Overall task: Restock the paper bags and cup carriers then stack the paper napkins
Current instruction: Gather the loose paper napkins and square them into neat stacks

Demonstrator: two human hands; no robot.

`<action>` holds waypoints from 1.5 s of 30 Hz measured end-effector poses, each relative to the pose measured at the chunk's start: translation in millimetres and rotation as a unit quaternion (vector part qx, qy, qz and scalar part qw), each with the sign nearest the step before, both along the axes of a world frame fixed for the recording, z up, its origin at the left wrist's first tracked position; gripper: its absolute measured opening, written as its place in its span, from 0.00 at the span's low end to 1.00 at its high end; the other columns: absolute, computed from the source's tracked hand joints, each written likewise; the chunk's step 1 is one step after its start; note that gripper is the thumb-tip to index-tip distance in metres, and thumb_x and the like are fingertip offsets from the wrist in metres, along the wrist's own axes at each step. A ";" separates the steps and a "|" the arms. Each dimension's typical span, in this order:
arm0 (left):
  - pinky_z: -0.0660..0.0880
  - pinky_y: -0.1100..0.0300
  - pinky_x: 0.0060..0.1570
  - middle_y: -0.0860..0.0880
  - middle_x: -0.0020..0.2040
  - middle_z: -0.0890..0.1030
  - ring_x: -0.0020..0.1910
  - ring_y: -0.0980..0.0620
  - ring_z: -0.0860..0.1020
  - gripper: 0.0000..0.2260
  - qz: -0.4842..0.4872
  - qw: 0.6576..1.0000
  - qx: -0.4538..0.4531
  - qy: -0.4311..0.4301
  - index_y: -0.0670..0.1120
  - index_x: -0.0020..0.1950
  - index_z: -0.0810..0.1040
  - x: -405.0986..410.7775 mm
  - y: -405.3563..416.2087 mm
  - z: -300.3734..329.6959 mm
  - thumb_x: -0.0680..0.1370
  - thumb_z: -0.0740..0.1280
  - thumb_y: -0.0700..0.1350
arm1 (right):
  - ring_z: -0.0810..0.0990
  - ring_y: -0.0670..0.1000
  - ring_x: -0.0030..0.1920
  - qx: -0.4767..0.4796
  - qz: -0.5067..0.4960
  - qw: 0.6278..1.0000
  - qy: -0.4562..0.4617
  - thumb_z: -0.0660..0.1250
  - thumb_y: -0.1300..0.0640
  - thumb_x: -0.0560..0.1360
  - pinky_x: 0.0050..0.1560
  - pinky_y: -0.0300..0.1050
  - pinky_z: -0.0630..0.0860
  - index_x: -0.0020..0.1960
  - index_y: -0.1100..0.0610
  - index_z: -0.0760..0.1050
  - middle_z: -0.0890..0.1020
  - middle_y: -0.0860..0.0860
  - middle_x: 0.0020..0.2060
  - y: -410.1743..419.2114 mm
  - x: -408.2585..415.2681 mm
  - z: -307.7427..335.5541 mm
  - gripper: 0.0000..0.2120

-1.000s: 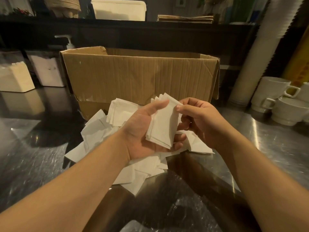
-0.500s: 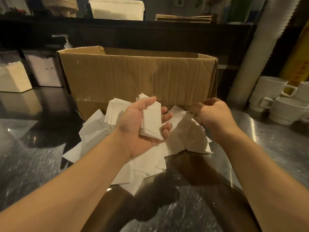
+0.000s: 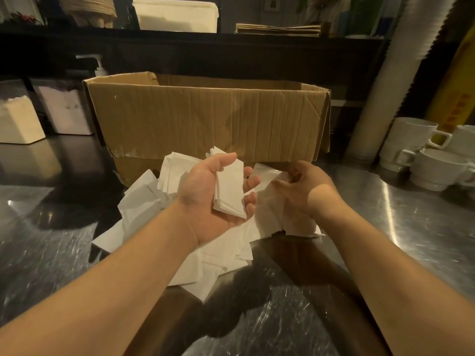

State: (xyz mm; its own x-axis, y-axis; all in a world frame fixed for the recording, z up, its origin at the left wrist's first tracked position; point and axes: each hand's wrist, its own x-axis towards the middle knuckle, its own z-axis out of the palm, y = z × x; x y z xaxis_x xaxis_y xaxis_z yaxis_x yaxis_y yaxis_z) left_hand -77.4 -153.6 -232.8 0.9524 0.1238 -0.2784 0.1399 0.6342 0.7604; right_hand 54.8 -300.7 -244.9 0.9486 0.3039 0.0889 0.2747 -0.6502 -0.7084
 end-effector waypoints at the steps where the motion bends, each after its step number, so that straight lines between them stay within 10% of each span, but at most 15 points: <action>1: 0.76 0.54 0.43 0.41 0.51 0.84 0.42 0.45 0.79 0.26 -0.002 1.000 0.001 0.000 0.43 0.63 0.80 0.0 0.0 0.0 0.67 0.70 0.52 | 0.78 0.56 0.57 0.019 0.003 1.000 -0.007 0.71 0.43 0.77 0.64 0.60 0.75 0.55 0.43 0.74 0.80 0.46 0.53 0.5 -0.2 -1.4 0.10; 11: 0.74 0.54 0.44 0.42 0.50 0.83 0.42 0.46 0.78 0.23 -0.012 1.000 0.003 0.000 0.43 0.61 0.80 1.3 0.5 -0.8 0.69 0.69 0.53 | 0.76 0.58 0.59 0.077 0.022 0.994 -0.079 0.69 0.45 0.79 0.64 0.62 0.74 0.49 0.39 0.77 0.80 0.44 0.52 -0.1 -11.7 -9.3 0.02; 16: 0.74 0.53 0.43 0.43 0.51 0.82 0.41 0.46 0.78 0.24 -0.016 1.000 -0.009 -0.018 0.44 0.62 0.78 2.5 2.5 -1.8 0.70 0.69 0.53 | 0.78 0.52 0.58 0.201 0.023 0.972 -0.120 0.69 0.52 0.79 0.57 0.51 0.80 0.66 0.54 0.76 0.80 0.45 0.54 -3.2 -18.3 0.2 0.17; 20: 0.73 0.53 0.45 0.43 0.51 0.82 0.40 0.45 0.78 0.19 0.001 0.999 -0.020 -0.037 0.44 0.58 0.78 4.1 2.6 -1.4 0.70 0.68 0.52 | 0.78 0.54 0.49 0.391 0.095 0.916 0.011 0.67 0.55 0.77 0.42 0.46 0.80 0.45 0.54 0.77 0.80 0.50 0.44 -9.6 -27.7 20.9 0.03; 27: 0.77 0.47 0.58 0.41 0.57 0.83 0.50 0.41 0.81 0.24 -0.004 0.998 -0.022 -0.056 0.40 0.65 0.81 7.6 5.1 -3.9 0.73 0.69 0.51 | 0.85 0.53 0.44 0.324 0.285 0.868 0.245 0.67 0.49 0.68 0.40 0.43 0.81 0.57 0.55 0.76 0.81 0.53 0.47 -23.0 -36.9 35.2 0.20; 38: 0.73 0.39 0.68 0.40 0.71 0.78 0.70 0.37 0.77 0.31 -0.111 0.990 0.032 -0.082 0.48 0.75 0.76 4.0 1.1 -4.6 0.80 0.62 0.67 | 0.85 0.52 0.51 0.306 0.164 0.933 0.092 0.73 0.53 0.77 0.50 0.49 0.85 0.56 0.53 0.80 0.85 0.49 0.50 -1.7 -43.5 22.2 0.09; 45: 0.75 0.41 0.64 0.40 0.65 0.81 0.63 0.38 0.80 0.23 -0.084 0.993 0.030 -0.075 0.45 0.73 0.77 2.7 -0.8 -3.5 0.81 0.63 0.54 | 0.83 0.51 0.49 0.301 0.119 0.945 0.055 0.72 0.52 0.78 0.44 0.42 0.83 0.50 0.54 0.78 0.84 0.49 0.47 2.1 -45.5 21.3 0.06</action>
State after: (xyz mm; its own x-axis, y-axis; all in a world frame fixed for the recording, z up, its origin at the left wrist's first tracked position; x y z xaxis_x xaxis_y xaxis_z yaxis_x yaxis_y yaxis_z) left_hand -74.7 -154.4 -236.2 0.9913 -0.0289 -0.1288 0.1225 0.5649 0.8160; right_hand 9.3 -298.6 -223.6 0.8734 0.4353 0.2184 0.2657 -0.0500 -0.9628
